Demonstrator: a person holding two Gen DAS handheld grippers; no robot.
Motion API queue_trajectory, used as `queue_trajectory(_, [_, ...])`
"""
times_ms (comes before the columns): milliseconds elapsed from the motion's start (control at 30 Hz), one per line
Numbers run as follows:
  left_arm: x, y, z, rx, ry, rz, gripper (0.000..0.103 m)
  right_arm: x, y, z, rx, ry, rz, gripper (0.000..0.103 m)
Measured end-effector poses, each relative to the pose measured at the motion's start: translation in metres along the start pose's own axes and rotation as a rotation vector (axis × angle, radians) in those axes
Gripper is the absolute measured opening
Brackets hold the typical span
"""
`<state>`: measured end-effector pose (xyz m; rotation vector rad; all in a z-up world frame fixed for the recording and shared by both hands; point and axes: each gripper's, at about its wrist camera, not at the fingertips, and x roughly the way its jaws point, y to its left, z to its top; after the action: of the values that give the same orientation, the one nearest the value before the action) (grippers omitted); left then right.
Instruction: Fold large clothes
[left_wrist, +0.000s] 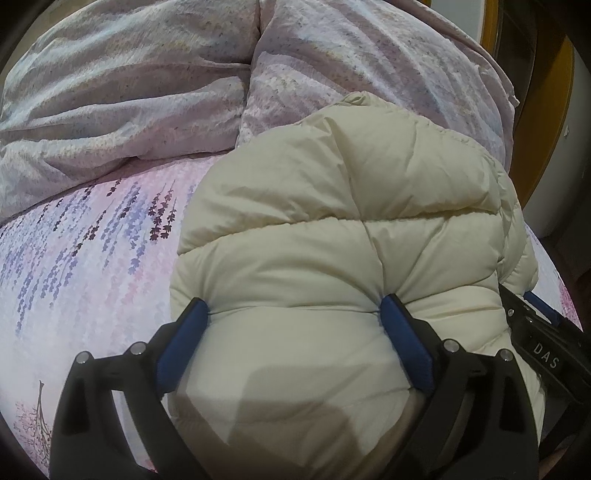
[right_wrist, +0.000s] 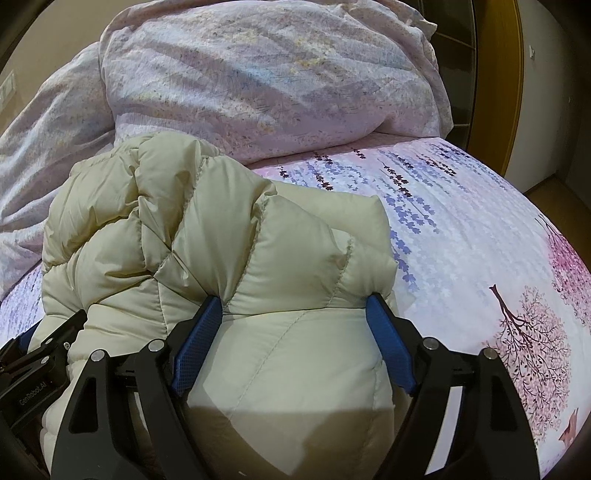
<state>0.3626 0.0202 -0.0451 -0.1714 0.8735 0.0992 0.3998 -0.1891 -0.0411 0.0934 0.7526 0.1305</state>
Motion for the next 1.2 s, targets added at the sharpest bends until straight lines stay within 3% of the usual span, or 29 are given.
queue_trajectory(333, [0.002, 0.0, 0.003, 0.011, 0.028, 0.011, 0.095, 0.004, 0.002, 0.003, -0.006, 0.04, -0.006, 0.081])
queue_trajectory(567, [-0.006, 0.002, 0.01, 0.022, 0.085, 0.031, 0.095, 0.005, -0.003, 0.013, 0.0, 0.16, 0.004, 0.087])
queue_trajectory(700, [-0.026, 0.01, 0.011, -0.01, 0.09, 0.021, 0.095, -0.005, -0.024, 0.018, 0.074, 0.24, 0.089, 0.09])
queue_trajectory(867, [-0.054, 0.036, 0.009, -0.091, 0.102, -0.065, 0.095, -0.016, -0.059, 0.016, 0.203, 0.308, 0.22, 0.095])
queue_trajectory(1033, [-0.06, 0.057, 0.004, -0.193, 0.171, -0.155, 0.093, -0.005, -0.081, 0.005, 0.326, 0.44, 0.336, 0.099])
queue_trajectory(1200, [-0.053, 0.052, -0.006, -0.209, 0.24, -0.215, 0.093, 0.003, -0.078, -0.005, 0.38, 0.519, 0.413, 0.102])
